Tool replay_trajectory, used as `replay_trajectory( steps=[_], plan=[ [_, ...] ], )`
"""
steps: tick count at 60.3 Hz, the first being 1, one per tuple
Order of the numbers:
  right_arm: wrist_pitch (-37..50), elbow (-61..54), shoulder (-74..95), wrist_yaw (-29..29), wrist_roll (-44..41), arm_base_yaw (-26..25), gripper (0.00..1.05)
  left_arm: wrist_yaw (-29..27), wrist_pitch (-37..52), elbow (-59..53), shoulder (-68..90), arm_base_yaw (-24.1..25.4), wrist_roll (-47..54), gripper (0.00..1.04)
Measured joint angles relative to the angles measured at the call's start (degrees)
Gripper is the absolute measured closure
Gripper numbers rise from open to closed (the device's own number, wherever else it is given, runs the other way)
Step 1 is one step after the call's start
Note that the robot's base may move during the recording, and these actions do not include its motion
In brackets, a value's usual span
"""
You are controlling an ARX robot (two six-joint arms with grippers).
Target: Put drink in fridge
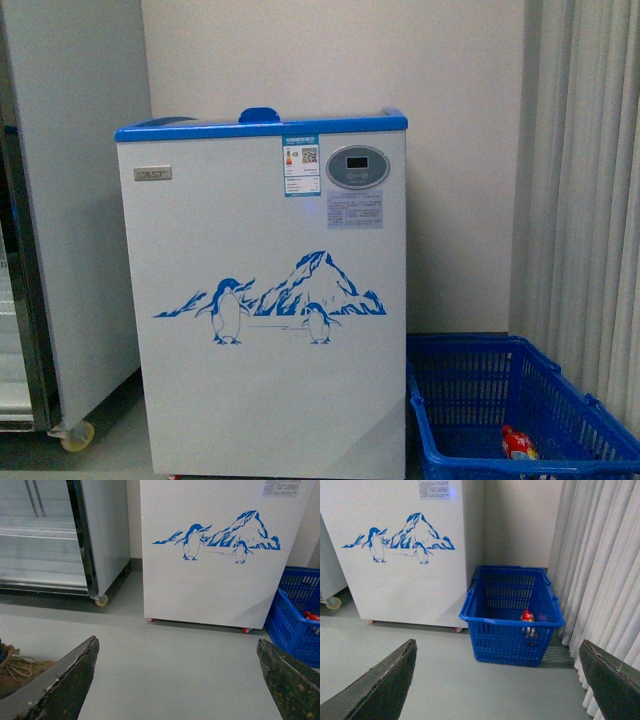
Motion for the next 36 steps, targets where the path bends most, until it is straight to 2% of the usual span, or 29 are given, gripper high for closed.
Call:
replay_trajectory(
  steps=[36],
  plan=[
    [0.0, 0.0, 0.0, 0.0, 0.0, 0.0, 0.07, 0.0, 0.0, 0.0, 0.0, 0.0, 0.0, 0.08]
  ],
)
